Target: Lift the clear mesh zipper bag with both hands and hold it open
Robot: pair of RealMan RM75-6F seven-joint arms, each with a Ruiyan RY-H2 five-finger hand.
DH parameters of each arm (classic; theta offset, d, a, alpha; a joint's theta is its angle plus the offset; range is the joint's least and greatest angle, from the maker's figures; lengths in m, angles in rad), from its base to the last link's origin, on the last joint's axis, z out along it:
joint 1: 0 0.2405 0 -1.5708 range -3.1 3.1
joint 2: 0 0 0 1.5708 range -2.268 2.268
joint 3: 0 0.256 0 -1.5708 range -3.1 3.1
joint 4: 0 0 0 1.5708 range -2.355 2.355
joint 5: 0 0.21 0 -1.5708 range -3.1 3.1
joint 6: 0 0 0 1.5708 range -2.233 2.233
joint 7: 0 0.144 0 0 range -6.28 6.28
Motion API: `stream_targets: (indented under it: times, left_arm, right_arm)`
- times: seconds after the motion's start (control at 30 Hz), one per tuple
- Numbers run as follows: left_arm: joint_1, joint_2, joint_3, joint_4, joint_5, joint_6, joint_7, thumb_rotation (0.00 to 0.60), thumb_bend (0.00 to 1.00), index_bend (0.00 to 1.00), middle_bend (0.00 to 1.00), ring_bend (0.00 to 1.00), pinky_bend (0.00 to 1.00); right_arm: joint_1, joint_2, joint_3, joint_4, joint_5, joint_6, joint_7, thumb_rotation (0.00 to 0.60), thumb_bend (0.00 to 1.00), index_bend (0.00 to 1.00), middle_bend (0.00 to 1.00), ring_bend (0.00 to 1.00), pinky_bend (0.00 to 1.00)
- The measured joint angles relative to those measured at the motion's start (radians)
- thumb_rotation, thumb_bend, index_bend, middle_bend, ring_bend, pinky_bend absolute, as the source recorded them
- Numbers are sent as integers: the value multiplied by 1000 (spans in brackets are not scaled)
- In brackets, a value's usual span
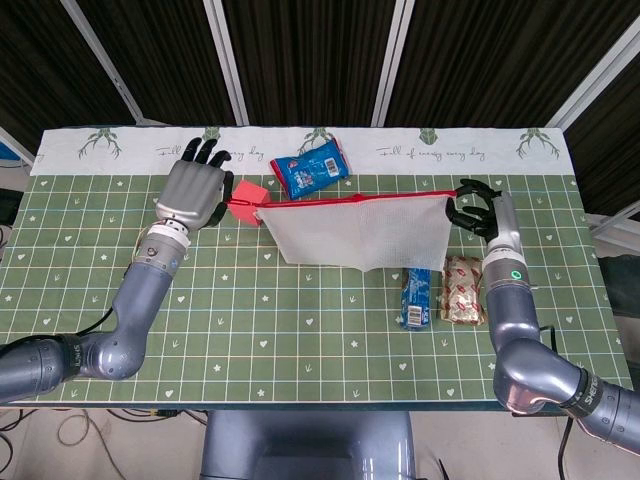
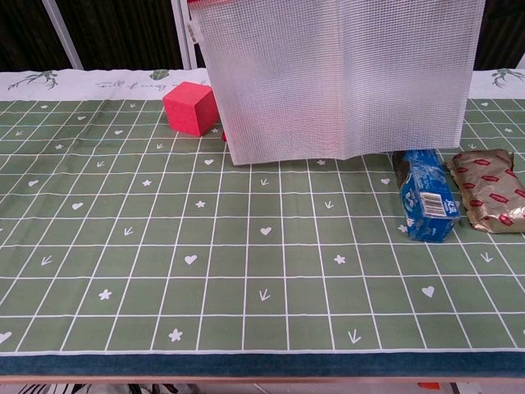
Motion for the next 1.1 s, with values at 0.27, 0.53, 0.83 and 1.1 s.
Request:
stream_targets:
  times: [0.27, 0.53, 0.83, 1.1]
  left_arm:
    - [10, 1, -12, -21, 19, 11, -27, 600, 137, 108, 9, 0, 0]
    - [66, 27, -2, -116, 85, 58, -74, 600, 137, 108, 9, 0, 0]
    - [249, 73, 115, -269, 334, 173, -162, 600, 137, 101, 9, 0, 0]
    - [485, 82, 296, -277, 669, 338, -252, 600, 102, 12, 0, 0, 0]
  right_arm:
    - [-5, 27, -72, -30, -96, -33, -68, 600, 195, 0, 0, 0, 212]
    - [-48, 62, -144, -91, -217, -2, -93, 600, 196, 0, 0, 0, 212]
    - [-186, 117, -306, -151, -446, 19, -95, 600, 202, 0, 0, 0, 212]
    - [-333, 136, -504, -123, -845, 61, -85, 600, 138, 0, 0, 0, 200]
